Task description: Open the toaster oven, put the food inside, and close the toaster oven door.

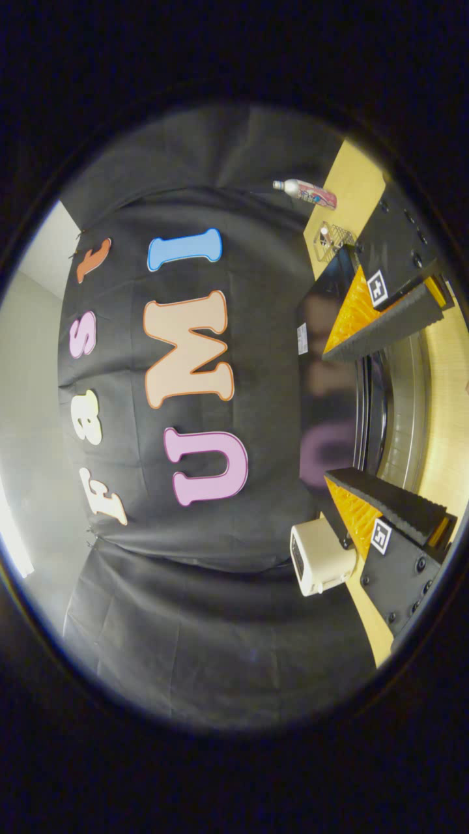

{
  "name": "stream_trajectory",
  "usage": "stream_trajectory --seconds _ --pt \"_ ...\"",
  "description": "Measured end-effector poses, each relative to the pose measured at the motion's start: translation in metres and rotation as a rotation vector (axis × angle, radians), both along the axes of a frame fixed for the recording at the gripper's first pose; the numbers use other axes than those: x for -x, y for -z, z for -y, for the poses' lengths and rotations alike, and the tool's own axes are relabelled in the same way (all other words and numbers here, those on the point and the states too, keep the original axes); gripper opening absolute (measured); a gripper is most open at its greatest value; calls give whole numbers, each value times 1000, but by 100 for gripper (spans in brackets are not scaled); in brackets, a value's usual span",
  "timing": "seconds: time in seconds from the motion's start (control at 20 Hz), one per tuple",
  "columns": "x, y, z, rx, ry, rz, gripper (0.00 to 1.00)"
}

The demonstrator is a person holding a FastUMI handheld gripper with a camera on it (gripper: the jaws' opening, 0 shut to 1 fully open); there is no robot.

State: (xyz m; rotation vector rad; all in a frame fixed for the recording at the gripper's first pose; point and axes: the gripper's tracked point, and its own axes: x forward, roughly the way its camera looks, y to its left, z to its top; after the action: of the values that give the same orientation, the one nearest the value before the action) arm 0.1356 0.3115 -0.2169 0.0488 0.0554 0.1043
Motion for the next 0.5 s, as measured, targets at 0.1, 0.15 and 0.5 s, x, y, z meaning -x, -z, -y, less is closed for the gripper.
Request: stream_trajectory --seconds 0.1,0.15,0.5 --pt "-11 15 -1 31 17 -22 100" --pt "-14 23 -2 43 17 -39 100" --pt "-11 23 -6 -49 14 20 100"
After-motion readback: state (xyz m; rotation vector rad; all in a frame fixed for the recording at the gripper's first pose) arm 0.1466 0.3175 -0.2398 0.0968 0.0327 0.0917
